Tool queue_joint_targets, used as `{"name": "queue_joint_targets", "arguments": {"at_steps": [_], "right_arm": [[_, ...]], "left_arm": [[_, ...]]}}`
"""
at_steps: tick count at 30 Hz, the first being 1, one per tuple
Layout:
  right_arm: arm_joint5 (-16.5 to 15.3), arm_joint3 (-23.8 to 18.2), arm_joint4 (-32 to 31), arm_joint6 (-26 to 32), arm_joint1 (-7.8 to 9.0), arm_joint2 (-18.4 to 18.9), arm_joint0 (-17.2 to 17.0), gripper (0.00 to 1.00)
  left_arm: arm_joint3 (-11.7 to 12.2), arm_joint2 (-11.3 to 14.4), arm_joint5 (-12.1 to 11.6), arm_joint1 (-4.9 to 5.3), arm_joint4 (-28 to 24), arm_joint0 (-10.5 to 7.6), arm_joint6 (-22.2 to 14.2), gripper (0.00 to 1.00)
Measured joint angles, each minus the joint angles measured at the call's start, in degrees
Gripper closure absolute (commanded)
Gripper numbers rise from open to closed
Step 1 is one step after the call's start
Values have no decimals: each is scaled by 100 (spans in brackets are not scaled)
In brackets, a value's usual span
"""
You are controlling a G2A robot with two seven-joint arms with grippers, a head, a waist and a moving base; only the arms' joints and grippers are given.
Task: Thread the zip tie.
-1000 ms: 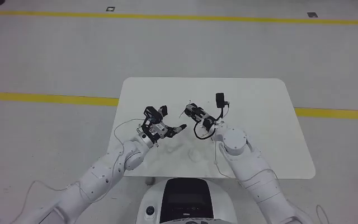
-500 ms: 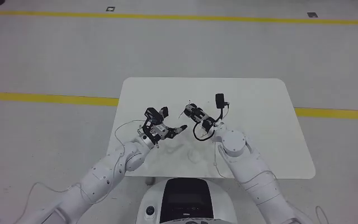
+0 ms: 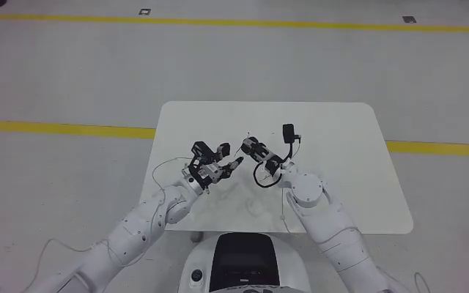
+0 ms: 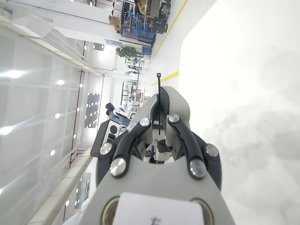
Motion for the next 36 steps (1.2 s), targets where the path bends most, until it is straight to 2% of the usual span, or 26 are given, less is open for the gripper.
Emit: {"name": "queue_joint_targets", "arguments": {"at_steps": [7, 10, 23, 28, 36], "right_arm": [[-10, 7, -39, -34, 0, -51, 9, 100], [-4, 17, -49, -49, -2, -71, 17, 100], [-54, 66, -34, -15, 2, -116, 38, 100], [-67, 79, -37, -25, 4, -126, 46, 100], [-81, 106, -5, -86, 6, -118, 45, 100]], "left_arm": [[33, -41, -79, -46, 90, 5, 28, 64], [47, -70, -95, -60, 121, 14, 48, 69], [108, -172, -162, -123, 185, 79, 81, 76], [120, -215, -191, -141, 226, 90, 69, 82], [116, -293, -244, -164, 292, 119, 57, 84]]}}
